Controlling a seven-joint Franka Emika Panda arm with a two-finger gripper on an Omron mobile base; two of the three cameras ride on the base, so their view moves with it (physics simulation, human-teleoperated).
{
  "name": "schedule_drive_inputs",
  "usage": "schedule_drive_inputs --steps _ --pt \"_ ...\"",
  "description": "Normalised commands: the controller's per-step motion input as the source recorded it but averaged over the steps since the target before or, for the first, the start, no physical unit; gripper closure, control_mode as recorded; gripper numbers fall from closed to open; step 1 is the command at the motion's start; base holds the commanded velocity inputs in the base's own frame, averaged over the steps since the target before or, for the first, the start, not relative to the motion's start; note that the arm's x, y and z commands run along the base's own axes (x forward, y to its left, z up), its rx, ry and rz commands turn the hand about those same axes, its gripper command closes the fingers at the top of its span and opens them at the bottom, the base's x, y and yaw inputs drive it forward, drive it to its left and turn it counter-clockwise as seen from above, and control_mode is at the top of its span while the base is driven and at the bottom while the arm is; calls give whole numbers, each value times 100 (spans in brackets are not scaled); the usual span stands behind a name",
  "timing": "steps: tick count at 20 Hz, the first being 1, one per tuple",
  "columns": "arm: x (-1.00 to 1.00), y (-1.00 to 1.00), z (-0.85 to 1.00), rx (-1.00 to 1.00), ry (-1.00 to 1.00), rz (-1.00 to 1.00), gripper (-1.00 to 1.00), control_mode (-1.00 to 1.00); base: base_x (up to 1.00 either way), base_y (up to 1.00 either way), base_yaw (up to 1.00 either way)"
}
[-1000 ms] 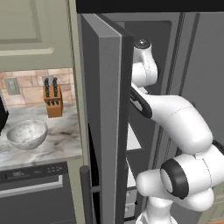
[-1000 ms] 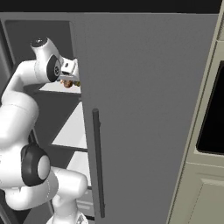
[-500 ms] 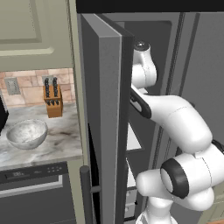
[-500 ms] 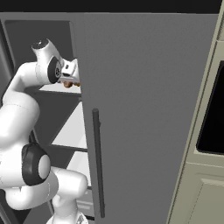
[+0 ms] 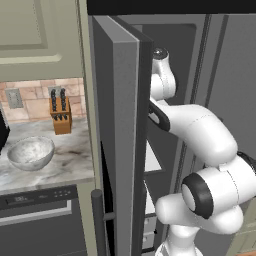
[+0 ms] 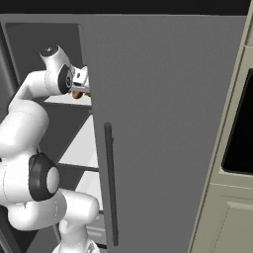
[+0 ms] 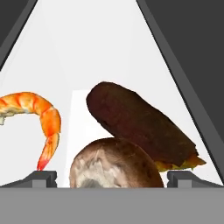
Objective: Take the shrimp, sweet potato, and mushroom from the freezer and place them in the bowl on the counter.
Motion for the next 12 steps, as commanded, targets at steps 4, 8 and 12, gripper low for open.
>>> schedule_drive_inputs --steps 4,8,12 --pt "5 3 -5 0 0 0 100 -100 0 0 0" --pt "-4 0 0 0 0 0 100 -100 0 0 0" --pt "-58 0 2 0 -7 0 100 -100 0 0 0"
